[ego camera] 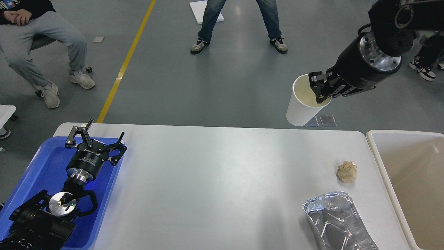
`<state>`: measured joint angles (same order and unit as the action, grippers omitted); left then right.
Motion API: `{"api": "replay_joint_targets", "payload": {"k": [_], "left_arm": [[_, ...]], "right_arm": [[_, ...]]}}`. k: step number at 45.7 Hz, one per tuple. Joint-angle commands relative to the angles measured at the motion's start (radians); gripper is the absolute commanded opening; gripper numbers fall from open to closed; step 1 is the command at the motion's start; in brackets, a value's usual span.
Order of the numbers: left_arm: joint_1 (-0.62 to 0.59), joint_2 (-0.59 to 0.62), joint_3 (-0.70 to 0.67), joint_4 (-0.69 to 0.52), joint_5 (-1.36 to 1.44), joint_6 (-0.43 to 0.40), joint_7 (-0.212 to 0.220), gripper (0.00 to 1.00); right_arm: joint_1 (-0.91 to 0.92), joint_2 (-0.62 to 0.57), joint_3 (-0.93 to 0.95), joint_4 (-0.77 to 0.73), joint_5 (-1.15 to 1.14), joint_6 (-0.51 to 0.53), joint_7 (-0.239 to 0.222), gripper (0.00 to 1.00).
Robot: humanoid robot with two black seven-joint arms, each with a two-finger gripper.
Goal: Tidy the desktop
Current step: 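Lift the paper cup and carry it toward the white bin, then lower the cup into the white bin and release it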
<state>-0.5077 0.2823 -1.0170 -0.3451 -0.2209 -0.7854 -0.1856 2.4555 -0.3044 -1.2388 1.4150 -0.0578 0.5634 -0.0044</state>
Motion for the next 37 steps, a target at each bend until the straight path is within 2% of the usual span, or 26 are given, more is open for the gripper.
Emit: {"api": "replay_joint_targets", "payload": {"k": [1, 11, 21, 32, 37], "left_arm": [[0.000, 0.000, 0.000, 0.000, 0.000, 0.000, -0.002, 1.00], [0.000, 0.000, 0.000, 0.002, 0.000, 0.000, -0.002, 1.00], [0.000, 0.000, 0.000, 0.002, 0.000, 0.000, -0.003, 1.00], [0.000, 0.000, 0.000, 0.002, 0.000, 0.000, -0.003, 1.00], [0.000, 0.000, 0.000, 0.002, 0.000, 0.000, -0.003, 1.00]], "right_arm": [[-0.033, -0.136, -0.004, -0.008, 0.000, -0.008, 0.000, 0.00], [-0.151, -0.324, 0.047, -0.054, -0.004, -0.013, 0.000, 0.00], [-0.294, -0.536, 0.174, -0.082, -0.022, -0.046, 0.000, 0.00], [-0.409, -0.711, 0.262, -0.100, -0.030, -0.174, 0.000, 0.00], [-0.509, -0.798, 0.314, -0.113, -0.011, -0.266, 0.001, 0.00]]}}
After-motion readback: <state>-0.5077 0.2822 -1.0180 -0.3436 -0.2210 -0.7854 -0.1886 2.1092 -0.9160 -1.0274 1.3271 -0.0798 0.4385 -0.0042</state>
